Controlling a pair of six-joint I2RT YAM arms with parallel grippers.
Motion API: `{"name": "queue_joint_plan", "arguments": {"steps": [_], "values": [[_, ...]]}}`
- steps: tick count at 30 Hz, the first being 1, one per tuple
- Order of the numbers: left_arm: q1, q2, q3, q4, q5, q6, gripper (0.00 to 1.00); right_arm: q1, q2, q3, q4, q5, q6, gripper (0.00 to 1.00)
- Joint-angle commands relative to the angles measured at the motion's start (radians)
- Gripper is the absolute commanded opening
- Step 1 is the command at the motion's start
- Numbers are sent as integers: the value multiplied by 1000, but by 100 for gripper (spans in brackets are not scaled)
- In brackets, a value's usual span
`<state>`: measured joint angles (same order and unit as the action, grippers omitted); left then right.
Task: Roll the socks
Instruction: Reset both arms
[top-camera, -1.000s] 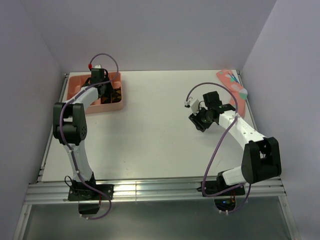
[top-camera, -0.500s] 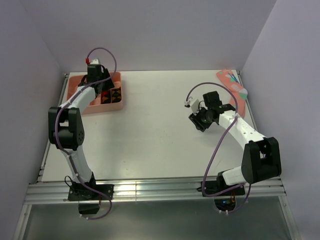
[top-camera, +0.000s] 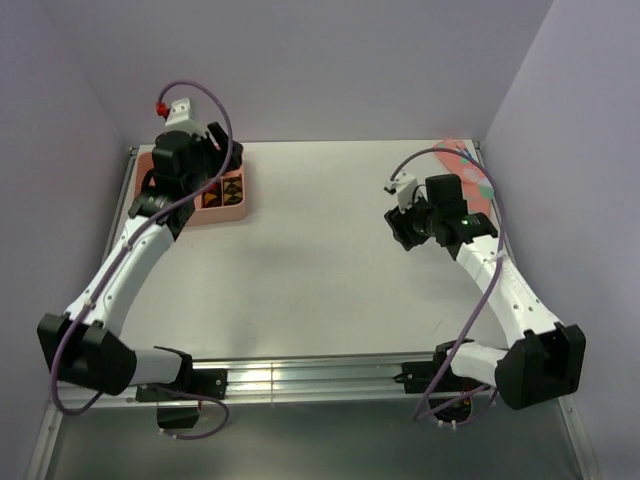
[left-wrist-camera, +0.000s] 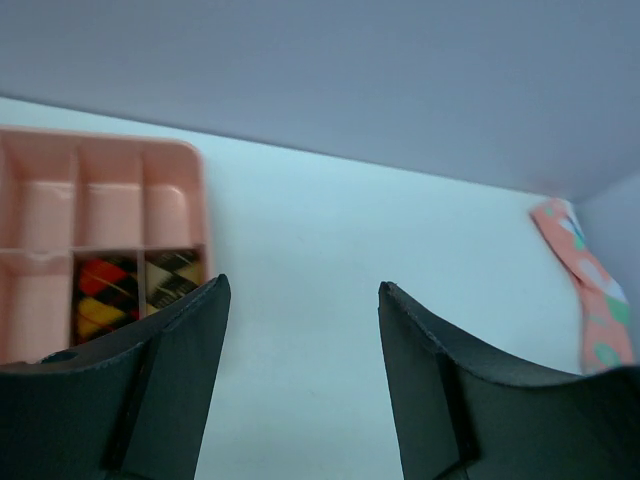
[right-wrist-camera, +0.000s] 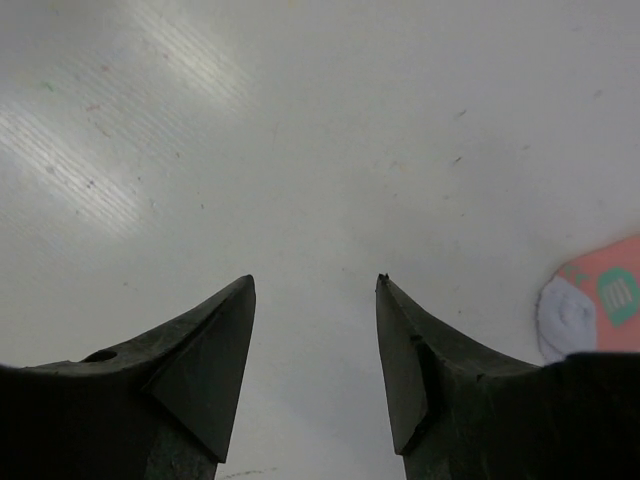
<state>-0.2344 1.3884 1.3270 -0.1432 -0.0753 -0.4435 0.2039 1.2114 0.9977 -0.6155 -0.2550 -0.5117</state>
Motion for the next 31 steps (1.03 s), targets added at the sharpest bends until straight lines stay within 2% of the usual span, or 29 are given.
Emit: {"name": "queue_joint_plan", "arguments": {"steps": [1, 5, 6, 14, 31], "values": [[-72, -116, -110, -19, -20, -58, 67, -11, -72, 68, 26, 5, 87, 62], [-189, -239, -232, -4, -34, -80, 68, -24, -144, 61, 42, 5, 134, 77], [-207, -271, -268, -2, -23, -83, 67, -26, -160, 44, 52, 10, 142, 100], [-367, -351, -376, 22, -27, -67, 68, -31, -227, 18, 75, 31, 231, 100], [-414, -318, -373, 25, -8, -52, 68, -32, -266, -16, 94, 0, 233, 100]]}}
